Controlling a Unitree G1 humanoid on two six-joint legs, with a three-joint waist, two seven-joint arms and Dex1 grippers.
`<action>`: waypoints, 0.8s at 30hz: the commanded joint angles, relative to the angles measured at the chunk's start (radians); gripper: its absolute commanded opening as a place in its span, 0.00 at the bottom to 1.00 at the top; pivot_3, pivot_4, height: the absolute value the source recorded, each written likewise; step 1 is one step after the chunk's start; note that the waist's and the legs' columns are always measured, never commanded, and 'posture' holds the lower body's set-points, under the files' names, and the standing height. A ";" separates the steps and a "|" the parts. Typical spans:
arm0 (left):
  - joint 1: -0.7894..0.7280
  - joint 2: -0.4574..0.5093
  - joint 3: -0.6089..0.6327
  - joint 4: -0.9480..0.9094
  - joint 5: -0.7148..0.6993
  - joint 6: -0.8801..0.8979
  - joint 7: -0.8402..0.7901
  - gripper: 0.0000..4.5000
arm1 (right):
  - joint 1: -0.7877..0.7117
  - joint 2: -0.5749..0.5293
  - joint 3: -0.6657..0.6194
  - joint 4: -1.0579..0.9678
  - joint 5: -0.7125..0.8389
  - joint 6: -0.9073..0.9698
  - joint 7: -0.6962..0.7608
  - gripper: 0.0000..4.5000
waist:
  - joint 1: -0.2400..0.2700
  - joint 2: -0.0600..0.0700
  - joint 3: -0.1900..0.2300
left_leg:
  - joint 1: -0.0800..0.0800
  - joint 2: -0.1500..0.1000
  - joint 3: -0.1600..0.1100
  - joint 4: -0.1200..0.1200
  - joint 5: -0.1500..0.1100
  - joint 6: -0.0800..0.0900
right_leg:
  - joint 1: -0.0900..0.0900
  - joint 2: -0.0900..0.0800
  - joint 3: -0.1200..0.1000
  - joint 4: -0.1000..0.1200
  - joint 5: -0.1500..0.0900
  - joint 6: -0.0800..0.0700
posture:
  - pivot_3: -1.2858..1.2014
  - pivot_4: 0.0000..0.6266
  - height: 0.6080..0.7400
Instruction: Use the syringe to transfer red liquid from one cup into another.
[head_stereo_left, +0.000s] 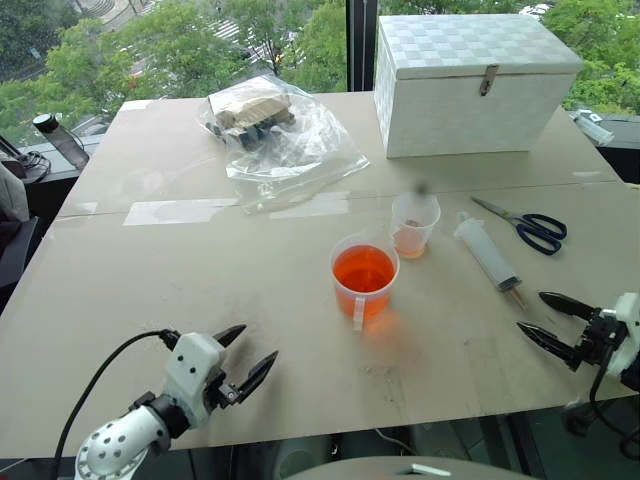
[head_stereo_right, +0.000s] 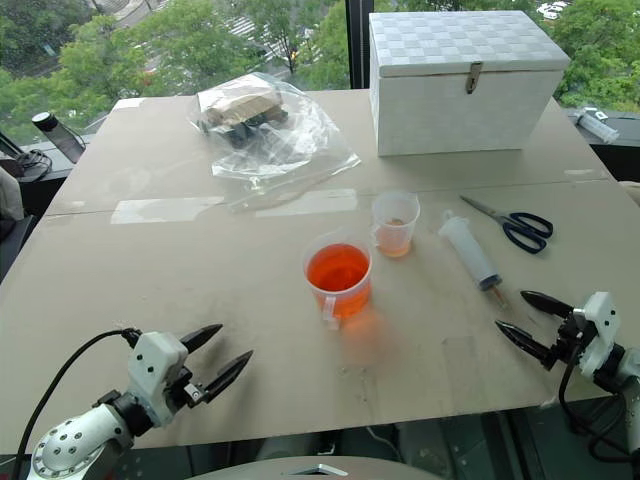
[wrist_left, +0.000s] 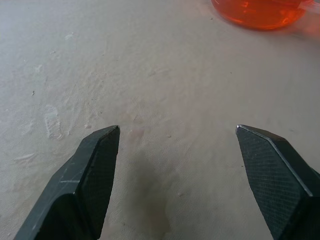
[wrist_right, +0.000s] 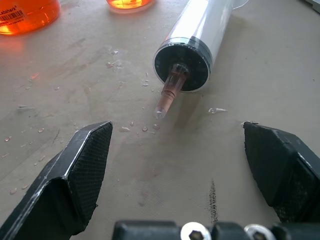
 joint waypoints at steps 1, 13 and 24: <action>-0.001 0.020 0.027 -0.013 0.013 -0.034 -0.007 0.84 | -0.016 -0.027 -0.011 -0.019 0.010 0.005 0.011 0.99 | 0.000 0.000 0.000 | 0.000 0.000 0.000 0.000 0.000 0.000 | 0.000 0.000 0.000 0.000 0.000 0.000 | 0.52 0.24 1.00; -0.089 0.299 0.264 -0.211 -0.487 0.261 -0.233 0.84 | -0.076 -0.363 -0.045 -0.312 0.085 0.472 -0.043 0.99 | -0.004 0.003 0.001 | -0.001 0.000 0.000 0.000 0.000 0.000 | -0.002 0.000 -0.001 0.000 0.001 0.001 | 0.52 0.24 1.00; -0.677 0.645 0.174 -0.208 -0.706 0.598 -0.026 0.84 | -0.802 -0.318 0.434 -0.322 0.014 1.198 -0.368 0.99 | -0.003 0.001 0.007 | -0.005 -0.001 -0.001 0.001 0.002 -0.003 | -0.005 0.000 -0.002 0.000 0.002 0.003 | 0.52 0.24 1.00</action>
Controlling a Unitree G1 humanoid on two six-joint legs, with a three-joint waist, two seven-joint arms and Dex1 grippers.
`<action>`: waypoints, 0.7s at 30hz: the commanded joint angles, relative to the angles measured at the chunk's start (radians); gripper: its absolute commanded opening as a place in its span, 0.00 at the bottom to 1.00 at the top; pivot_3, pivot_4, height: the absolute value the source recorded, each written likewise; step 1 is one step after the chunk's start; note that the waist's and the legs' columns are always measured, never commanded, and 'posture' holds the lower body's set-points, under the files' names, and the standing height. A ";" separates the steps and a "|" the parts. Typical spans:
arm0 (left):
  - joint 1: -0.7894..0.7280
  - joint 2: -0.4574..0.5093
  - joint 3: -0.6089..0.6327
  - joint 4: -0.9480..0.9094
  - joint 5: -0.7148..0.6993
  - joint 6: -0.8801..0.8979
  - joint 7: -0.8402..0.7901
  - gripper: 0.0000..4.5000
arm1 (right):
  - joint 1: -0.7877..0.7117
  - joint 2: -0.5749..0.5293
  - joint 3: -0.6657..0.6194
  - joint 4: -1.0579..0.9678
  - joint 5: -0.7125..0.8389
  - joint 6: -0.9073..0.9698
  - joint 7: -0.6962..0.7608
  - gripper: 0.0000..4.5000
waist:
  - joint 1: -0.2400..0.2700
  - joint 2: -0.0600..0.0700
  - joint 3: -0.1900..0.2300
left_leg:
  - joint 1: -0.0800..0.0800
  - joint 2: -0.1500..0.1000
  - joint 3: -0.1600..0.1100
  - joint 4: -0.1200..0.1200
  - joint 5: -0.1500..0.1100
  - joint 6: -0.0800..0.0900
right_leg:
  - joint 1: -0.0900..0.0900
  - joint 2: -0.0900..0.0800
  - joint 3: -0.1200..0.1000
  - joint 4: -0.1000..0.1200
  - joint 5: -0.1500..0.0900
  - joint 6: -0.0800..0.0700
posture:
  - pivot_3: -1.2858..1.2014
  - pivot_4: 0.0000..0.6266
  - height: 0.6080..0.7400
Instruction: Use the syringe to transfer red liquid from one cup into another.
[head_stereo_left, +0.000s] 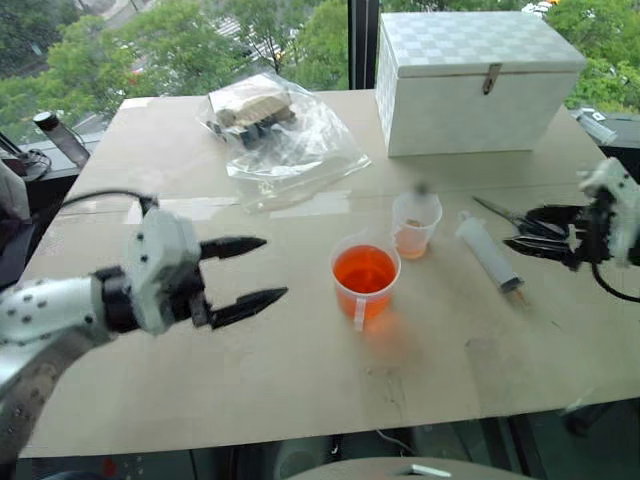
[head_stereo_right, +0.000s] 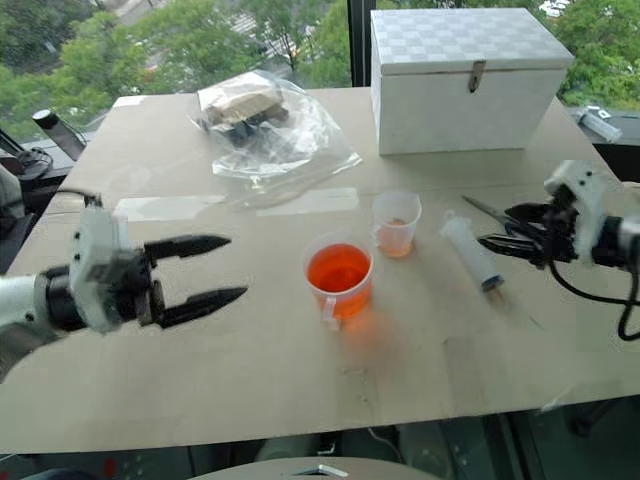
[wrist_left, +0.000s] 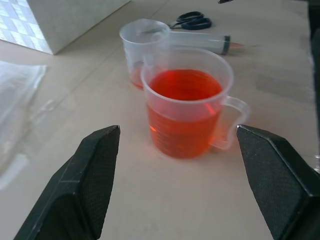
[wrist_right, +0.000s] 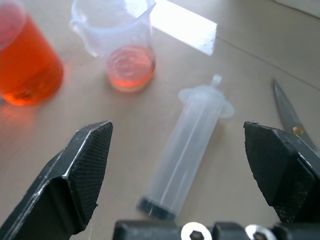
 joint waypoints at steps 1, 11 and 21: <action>-0.197 0.042 -0.104 -0.033 -0.119 0.117 0.133 0.84 | -0.227 0.052 0.200 0.108 -0.096 0.246 -0.093 0.99 | -0.001 0.000 0.000 | -0.001 0.000 0.001 0.000 0.001 -0.001 | -0.001 0.000 0.001 -0.001 0.000 0.000 | 0.52 0.24 1.00; -0.521 0.073 -0.217 -0.040 -0.410 0.288 0.310 0.84 | -0.516 0.166 0.448 0.404 -0.208 0.379 -0.067 0.99 | -0.002 -0.005 0.004 | -0.021 -0.001 0.000 0.001 0.003 -0.003 | -0.017 0.003 -0.001 0.002 0.001 0.002 | 0.52 0.24 1.00; -0.611 0.118 -0.275 -0.028 -0.534 0.367 0.345 0.84 | -0.599 0.266 0.515 0.573 -0.318 0.324 -0.066 0.99 | -0.001 -0.007 0.007 | -0.015 -0.001 0.000 0.004 0.004 -0.005 | -0.015 0.005 0.000 0.006 0.001 0.002 | 0.52 0.24 1.00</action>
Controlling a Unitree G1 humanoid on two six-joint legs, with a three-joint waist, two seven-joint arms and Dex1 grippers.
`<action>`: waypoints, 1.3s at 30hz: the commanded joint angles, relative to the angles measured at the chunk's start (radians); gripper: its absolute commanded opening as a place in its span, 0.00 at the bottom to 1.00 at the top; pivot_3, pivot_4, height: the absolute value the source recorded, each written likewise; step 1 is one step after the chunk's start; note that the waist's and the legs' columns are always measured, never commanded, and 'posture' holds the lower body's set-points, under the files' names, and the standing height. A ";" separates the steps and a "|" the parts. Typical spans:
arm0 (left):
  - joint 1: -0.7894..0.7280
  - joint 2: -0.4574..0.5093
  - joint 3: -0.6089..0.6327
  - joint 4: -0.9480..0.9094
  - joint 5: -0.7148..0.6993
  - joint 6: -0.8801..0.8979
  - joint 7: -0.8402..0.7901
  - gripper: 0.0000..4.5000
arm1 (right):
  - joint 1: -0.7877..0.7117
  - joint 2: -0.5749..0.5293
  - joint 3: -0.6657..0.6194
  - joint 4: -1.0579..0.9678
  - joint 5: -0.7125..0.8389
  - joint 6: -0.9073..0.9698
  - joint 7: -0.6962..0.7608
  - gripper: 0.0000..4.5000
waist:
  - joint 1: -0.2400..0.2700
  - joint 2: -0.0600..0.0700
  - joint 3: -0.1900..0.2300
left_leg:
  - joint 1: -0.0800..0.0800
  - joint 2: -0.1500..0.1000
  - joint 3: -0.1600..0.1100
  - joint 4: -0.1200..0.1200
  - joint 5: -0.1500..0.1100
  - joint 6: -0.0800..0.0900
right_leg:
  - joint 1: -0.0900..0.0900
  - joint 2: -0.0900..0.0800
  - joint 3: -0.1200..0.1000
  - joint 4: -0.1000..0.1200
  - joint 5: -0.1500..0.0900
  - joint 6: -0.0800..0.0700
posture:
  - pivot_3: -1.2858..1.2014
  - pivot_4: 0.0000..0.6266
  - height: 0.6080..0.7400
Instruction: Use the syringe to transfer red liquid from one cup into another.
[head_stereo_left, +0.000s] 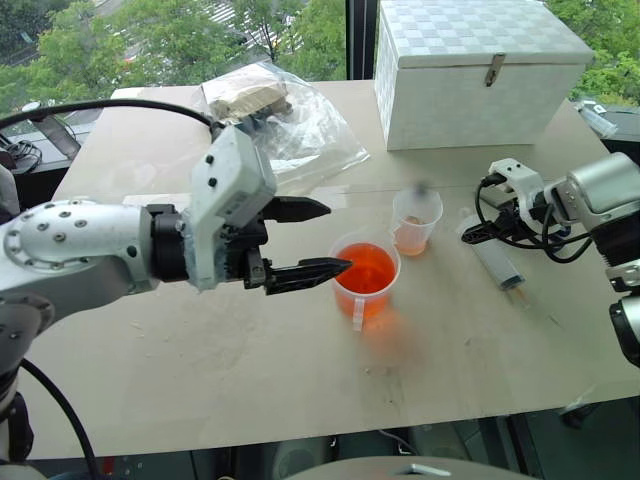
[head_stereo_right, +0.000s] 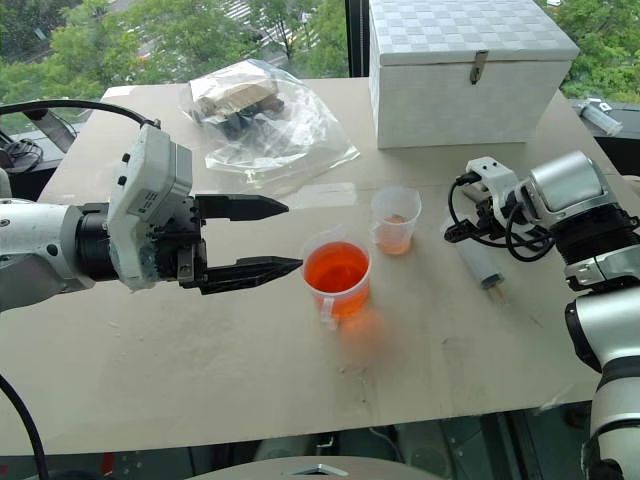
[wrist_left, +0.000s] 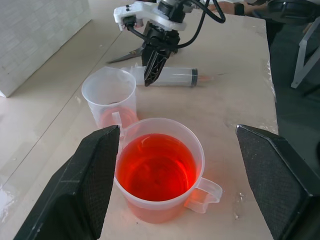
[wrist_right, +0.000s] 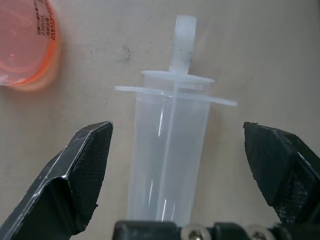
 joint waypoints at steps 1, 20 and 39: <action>-0.047 0.000 -0.025 0.002 -0.019 0.003 0.009 0.84 | -0.053 0.015 0.016 0.009 -0.043 -0.017 0.012 0.99 | -0.001 0.000 0.000 | 0.000 0.000 0.000 0.000 0.000 0.000 | 0.000 0.000 0.000 0.000 0.000 0.000 | 0.52 0.24 1.00; -0.162 -0.070 -0.096 0.032 0.051 0.011 0.018 0.84 | -0.095 0.110 0.022 0.122 -0.141 -0.004 -0.013 0.34 | -0.002 -0.001 0.000 | 0.000 0.000 0.000 0.001 0.001 -0.001 | 0.000 0.001 0.001 0.000 0.000 0.000 | 0.52 0.24 1.00; -0.177 -0.230 0.029 0.240 0.297 -0.110 -0.020 0.84 | 0.136 0.121 -0.917 -0.764 0.413 0.207 0.004 0.34 | -0.004 -0.001 0.000 | 0.001 0.001 0.000 0.000 0.001 -0.003 | 0.000 0.002 0.002 0.005 0.000 0.000 | 0.52 0.24 1.00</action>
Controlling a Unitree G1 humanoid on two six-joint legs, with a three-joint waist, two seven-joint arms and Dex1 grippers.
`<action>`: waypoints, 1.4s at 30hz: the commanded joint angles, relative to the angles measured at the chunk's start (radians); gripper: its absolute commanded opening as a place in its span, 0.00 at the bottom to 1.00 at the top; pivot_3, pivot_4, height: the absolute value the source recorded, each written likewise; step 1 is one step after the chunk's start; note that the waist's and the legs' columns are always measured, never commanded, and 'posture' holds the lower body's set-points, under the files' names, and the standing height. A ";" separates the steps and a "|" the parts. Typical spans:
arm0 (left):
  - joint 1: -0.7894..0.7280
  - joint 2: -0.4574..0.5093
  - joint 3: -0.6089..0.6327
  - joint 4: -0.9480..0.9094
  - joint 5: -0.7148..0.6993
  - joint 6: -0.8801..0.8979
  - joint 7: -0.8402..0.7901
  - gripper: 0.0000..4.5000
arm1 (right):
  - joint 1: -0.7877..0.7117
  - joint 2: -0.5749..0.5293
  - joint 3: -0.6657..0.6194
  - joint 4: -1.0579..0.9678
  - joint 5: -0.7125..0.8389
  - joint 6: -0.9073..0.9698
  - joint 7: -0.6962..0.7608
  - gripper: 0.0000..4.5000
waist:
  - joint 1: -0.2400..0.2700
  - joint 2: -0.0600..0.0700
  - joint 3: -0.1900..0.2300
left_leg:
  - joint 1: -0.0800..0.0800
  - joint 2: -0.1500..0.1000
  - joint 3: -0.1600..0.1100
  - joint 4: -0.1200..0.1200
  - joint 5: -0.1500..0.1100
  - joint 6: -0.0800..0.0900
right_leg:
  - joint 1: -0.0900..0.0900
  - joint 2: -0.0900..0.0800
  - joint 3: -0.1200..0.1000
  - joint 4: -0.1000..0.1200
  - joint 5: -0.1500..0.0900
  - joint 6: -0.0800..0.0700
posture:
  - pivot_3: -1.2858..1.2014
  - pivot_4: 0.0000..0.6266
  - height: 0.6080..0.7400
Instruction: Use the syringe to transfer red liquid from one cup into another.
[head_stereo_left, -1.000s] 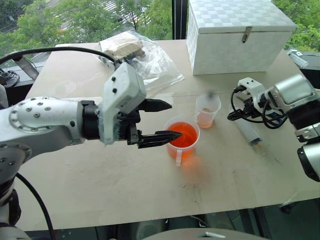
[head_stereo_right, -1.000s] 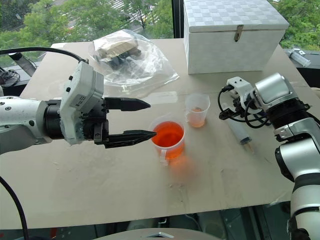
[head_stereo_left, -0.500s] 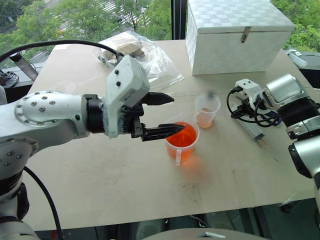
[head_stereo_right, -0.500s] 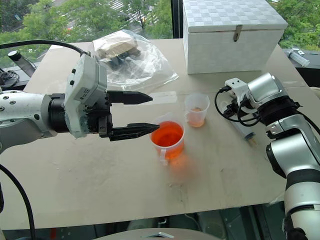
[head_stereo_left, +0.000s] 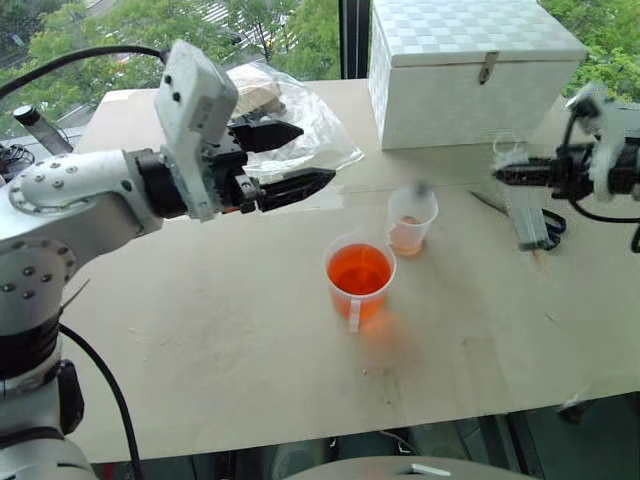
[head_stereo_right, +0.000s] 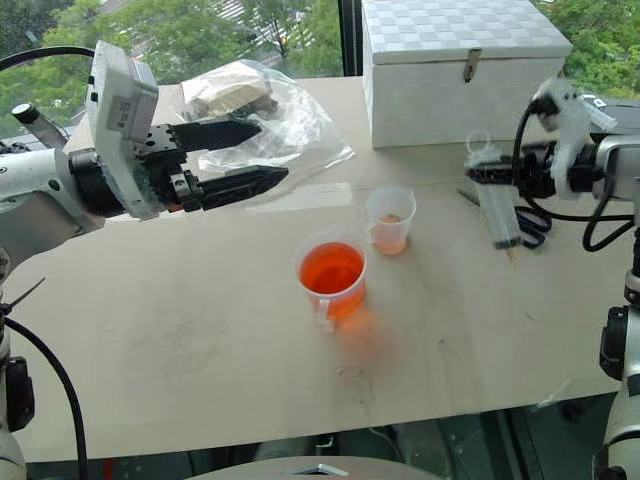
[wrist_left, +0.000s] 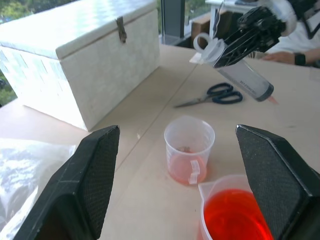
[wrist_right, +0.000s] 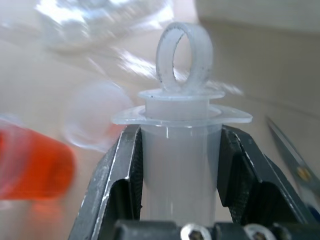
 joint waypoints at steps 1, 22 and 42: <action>-0.047 -0.032 0.052 0.042 0.020 -0.049 -0.029 0.84 | 0.035 0.153 -0.176 -0.244 0.148 0.000 -0.063 0.34 | 0.005 0.000 0.000 | 0.000 0.000 -0.001 0.000 0.000 0.000 | 0.000 0.000 0.000 0.003 0.000 0.000 | 0.52 0.24 1.00; -0.125 -0.064 0.058 0.076 -0.008 -0.030 -0.234 0.84 | 0.369 0.538 0.275 -0.351 0.108 -0.804 -0.081 0.34 | 0.005 -0.004 -0.002 | 0.001 -0.002 -0.002 0.005 0.001 -0.001 | 0.000 0.001 -0.002 0.006 0.000 0.000 | 0.52 0.24 1.00; -0.210 -0.205 -0.105 0.101 0.153 -0.048 -0.324 0.54 | 0.399 0.505 0.402 -0.329 0.048 -0.944 -0.138 0.34 | 0.004 -0.004 -0.002 | 0.001 -0.002 -0.002 0.007 0.001 -0.001 | 0.000 0.001 -0.001 0.007 0.000 0.000 | 0.52 0.24 1.00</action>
